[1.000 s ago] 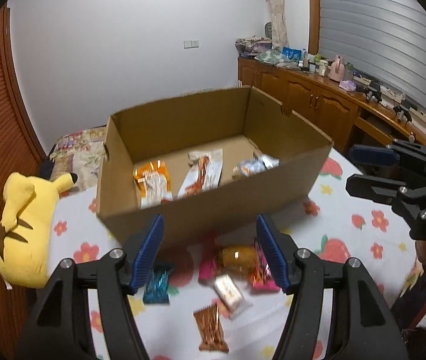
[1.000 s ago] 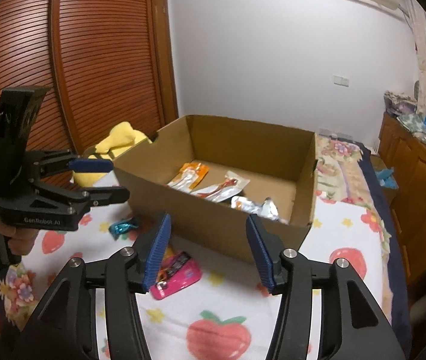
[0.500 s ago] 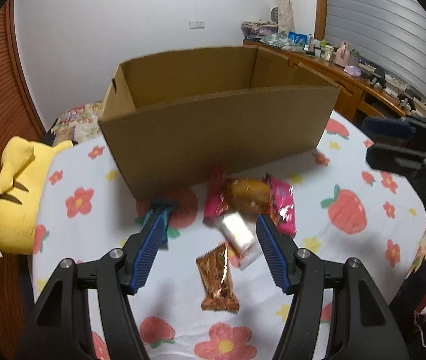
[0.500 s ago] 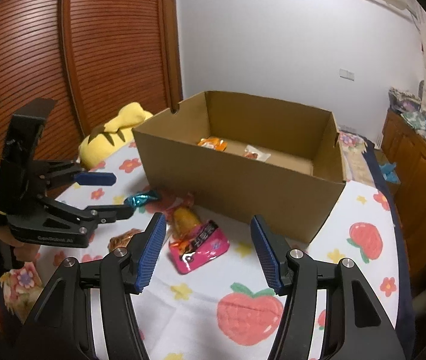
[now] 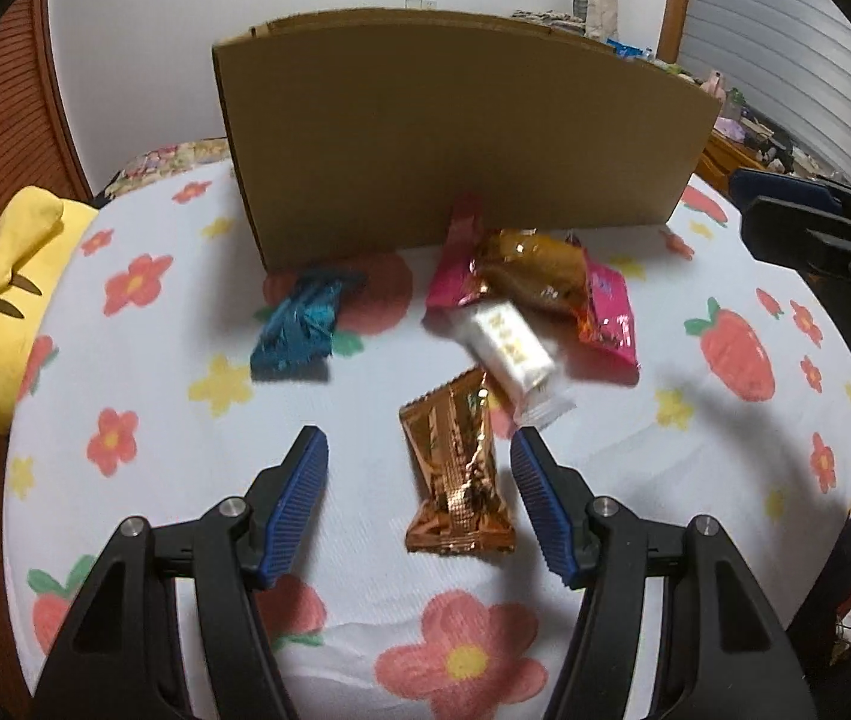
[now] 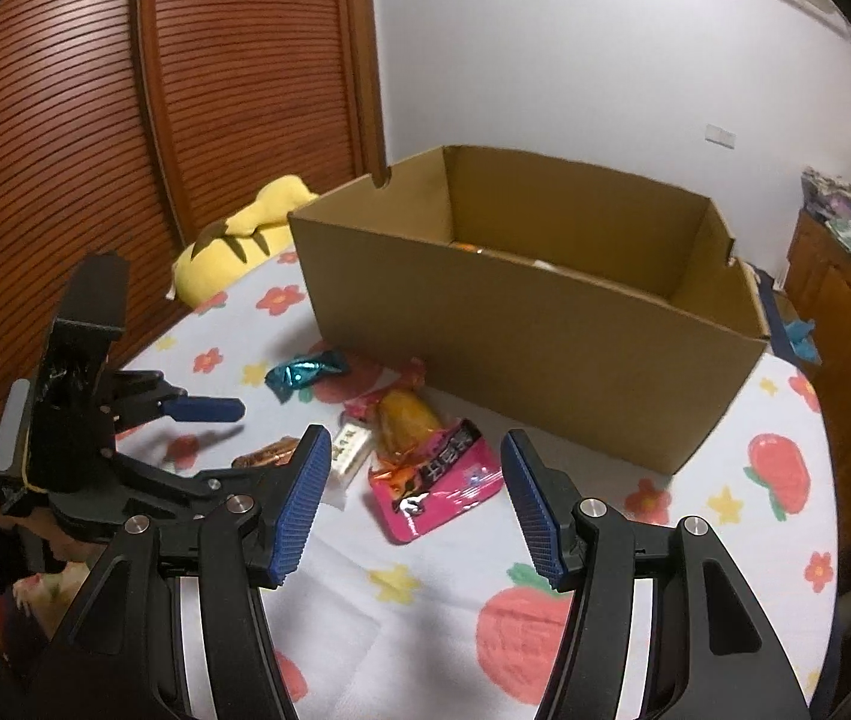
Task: Organize snacks
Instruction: 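Grasp the gold wrapper with the left tool while the right tool grasps the pink-wrapped cake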
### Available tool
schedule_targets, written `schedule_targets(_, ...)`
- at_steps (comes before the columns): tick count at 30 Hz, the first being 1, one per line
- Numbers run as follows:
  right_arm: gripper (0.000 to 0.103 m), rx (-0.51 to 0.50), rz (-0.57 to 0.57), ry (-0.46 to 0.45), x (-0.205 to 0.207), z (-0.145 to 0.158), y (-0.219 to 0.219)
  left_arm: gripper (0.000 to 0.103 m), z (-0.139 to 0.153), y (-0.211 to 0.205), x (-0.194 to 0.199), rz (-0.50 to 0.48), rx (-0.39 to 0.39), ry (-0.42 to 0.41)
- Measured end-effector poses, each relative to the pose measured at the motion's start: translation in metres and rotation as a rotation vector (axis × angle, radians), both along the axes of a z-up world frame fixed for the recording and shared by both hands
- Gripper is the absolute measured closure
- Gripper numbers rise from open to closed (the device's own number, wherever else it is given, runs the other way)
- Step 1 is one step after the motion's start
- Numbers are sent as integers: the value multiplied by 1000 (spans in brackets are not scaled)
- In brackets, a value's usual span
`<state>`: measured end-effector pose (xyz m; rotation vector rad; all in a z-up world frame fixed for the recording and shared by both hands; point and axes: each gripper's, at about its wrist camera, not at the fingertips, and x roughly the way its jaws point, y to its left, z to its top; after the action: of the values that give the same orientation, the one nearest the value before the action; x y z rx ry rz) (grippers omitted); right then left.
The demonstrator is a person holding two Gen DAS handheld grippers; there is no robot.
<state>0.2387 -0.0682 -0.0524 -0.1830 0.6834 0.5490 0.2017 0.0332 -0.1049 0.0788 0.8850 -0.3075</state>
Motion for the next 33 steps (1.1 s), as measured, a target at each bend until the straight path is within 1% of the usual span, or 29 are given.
schedule_targets(3,43,-5,19,18,6,-7,7,40,-3,1,0,7,-6,5)
schedule_targets(7,43,-15,44,31,15,-14,16,41,-5,2,-2,8,-13,-13)
schedule_targets(9,43,-18,61,43,21,-17,21,47,-5,3,-2,9,-16,-24)
schedule_targets(10,43,-27,65,47,24,-19,24,47,-5,4,-3,13,-18,-29)
schedule_targets(12,43,-47,73,49,29,-23,30,54,-5,6,-2,19,-25,-39)
schedule_targets(14,43,-61,84,60,38,-28,35,58,-6,7,-4,19,-33,-47)
schedule_targets(15,43,-65,87,66,42,-30,37,62,-6,7,-4,11,-40,-48)
schedule_targets(18,43,-88,94,82,53,-37,43,68,-6,10,-5,12,-61,-54)
schedule_targets(23,43,-134,108,67,63,-44,53,76,-6,14,-5,21,-81,-58)
schedule_targets(28,42,-161,118,74,68,-52,59,78,-7,14,-4,22,-86,-58)
schedule_targets(31,43,-154,118,86,71,-54,58,78,-7,14,-4,21,-88,-57)
schedule_targets(33,43,-173,115,88,72,-56,57,78,-7,14,-4,21,-93,-56)
